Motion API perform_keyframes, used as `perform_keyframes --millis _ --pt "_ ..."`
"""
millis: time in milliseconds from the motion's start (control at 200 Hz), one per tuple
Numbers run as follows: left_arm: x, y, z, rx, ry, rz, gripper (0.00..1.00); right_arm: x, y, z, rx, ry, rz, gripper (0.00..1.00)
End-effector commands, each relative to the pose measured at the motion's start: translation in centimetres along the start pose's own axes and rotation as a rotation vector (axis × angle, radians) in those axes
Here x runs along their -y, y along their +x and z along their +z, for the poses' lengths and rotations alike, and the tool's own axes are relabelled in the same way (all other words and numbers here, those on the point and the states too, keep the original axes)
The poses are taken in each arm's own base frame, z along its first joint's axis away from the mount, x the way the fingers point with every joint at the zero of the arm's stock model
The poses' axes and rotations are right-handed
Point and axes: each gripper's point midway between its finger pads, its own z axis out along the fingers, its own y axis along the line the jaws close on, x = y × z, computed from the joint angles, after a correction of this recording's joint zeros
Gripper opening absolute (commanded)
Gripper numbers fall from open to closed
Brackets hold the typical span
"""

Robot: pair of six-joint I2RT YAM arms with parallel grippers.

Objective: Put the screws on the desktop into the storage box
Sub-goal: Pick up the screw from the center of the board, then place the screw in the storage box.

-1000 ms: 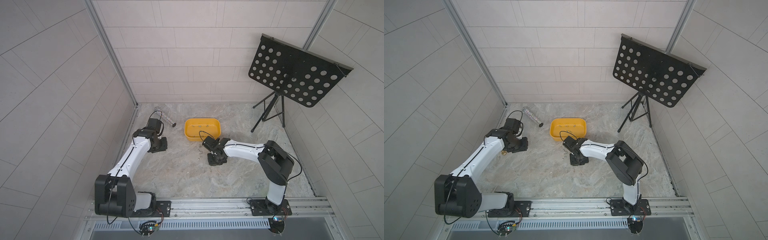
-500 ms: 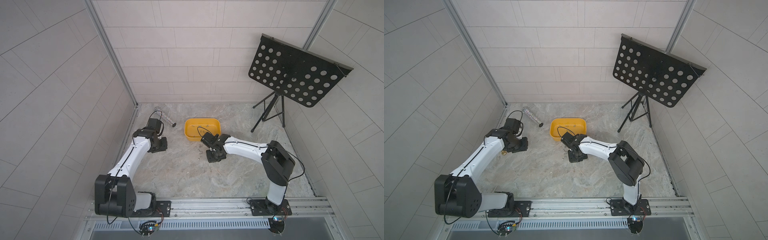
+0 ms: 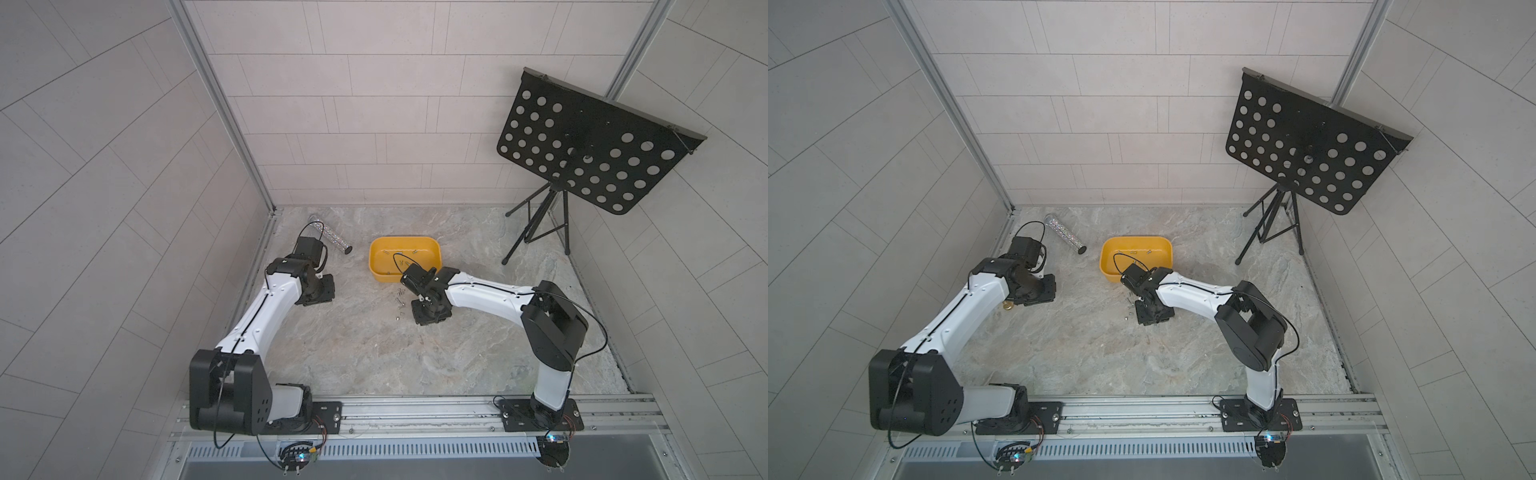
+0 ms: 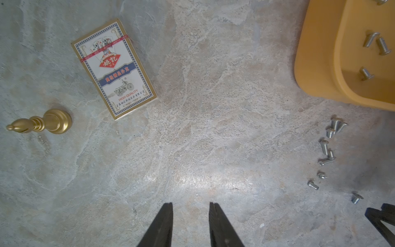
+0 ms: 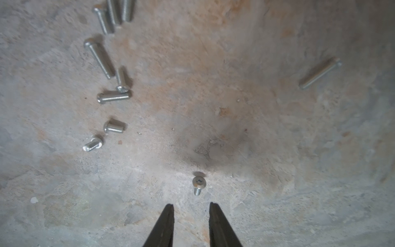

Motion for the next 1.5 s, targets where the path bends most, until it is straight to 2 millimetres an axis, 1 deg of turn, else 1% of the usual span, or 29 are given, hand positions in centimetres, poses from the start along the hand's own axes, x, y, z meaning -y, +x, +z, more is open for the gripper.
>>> perform_keyframes --millis 0,175,255,380,515,775,850,951,1056,1351,1491 --pt "-0.4 0.5 0.5 -0.023 -0.011 0.009 0.35 0.3 0.8 1.2 -0.032 0.031 -0.007 0.35" --pt "-0.4 0.5 0.5 -0.022 -0.009 0.008 0.35 0.6 1.1 2.3 -0.046 0.045 0.0 0.35" --pt "-0.4 0.5 0.5 -0.024 -0.01 0.009 0.35 0.5 1.2 2.8 -0.053 0.044 -0.001 0.33" --pt "-0.4 0.5 0.5 -0.022 -0.011 0.008 0.35 0.4 1.4 3.6 -0.064 0.044 -0.002 0.27" --pt "-0.4 0.5 0.5 -0.023 -0.011 0.008 0.35 0.6 1.4 3.9 -0.066 0.052 -0.003 0.2" --pt "-0.4 0.5 0.5 -0.024 -0.012 0.011 0.35 0.8 1.3 3.8 -0.059 0.062 -0.014 0.0" --pt "-0.4 0.5 0.5 -0.023 -0.011 0.01 0.35 0.9 1.3 3.5 -0.058 0.066 -0.023 0.0" --pt "-0.4 0.5 0.5 -0.024 -0.013 0.011 0.35 1.0 0.9 2.4 -0.037 0.074 -0.038 0.0" --pt "-0.4 0.5 0.5 -0.024 -0.01 0.01 0.35 1.1 0.3 0.6 -0.007 0.076 -0.053 0.0" --pt "-0.4 0.5 0.5 -0.026 -0.009 0.01 0.35 1.4 -2.3 -6.6 0.131 0.069 -0.088 0.0" --pt "-0.4 0.5 0.5 -0.023 -0.008 0.01 0.35 1.6 -4.7 -9.5 0.196 0.06 -0.077 0.0"
